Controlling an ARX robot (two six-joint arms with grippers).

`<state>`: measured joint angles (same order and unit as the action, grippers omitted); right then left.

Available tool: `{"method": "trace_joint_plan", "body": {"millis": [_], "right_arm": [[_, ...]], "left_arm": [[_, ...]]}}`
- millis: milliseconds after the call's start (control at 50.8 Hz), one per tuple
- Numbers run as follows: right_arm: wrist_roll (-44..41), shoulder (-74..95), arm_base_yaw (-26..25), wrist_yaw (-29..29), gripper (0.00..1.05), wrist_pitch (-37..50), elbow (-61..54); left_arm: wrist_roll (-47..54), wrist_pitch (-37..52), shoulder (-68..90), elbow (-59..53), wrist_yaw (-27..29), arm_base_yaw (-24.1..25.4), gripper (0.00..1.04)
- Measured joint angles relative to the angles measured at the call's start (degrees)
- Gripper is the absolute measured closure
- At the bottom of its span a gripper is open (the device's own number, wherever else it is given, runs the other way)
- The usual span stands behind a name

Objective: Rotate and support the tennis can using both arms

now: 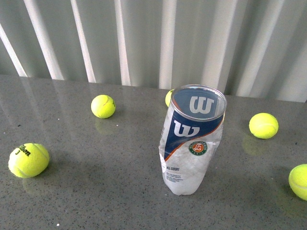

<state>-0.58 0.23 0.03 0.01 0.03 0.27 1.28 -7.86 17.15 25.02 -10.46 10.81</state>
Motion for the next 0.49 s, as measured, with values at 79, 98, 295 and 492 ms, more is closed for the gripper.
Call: {"method": "trace_joint_plan", "body": {"millis": [79,98,295,492], "right_arm": [[0.0,0.0,0.0,-0.1,0.07,0.0,0.0],[0.0,0.0,0.0,-0.1,0.07,0.0,0.0],[0.0,0.0,0.0,-0.1,0.07,0.0,0.0],[0.0,0.0,0.0,0.0,0.07,0.0,0.0]], "left_arm": [[-0.6,1.7,-3.0,-4.5,7.3,-5.1,0.66],[-0.6,1.9,-3.2,-4.9,8.0,-5.9,0.68],[-1.1,4.3,-7.3,-11.8,10.6,-10.8,1.01],[-1.3,5.5,-9.4,-15.3,10.5,-10.8,1.01]]}}
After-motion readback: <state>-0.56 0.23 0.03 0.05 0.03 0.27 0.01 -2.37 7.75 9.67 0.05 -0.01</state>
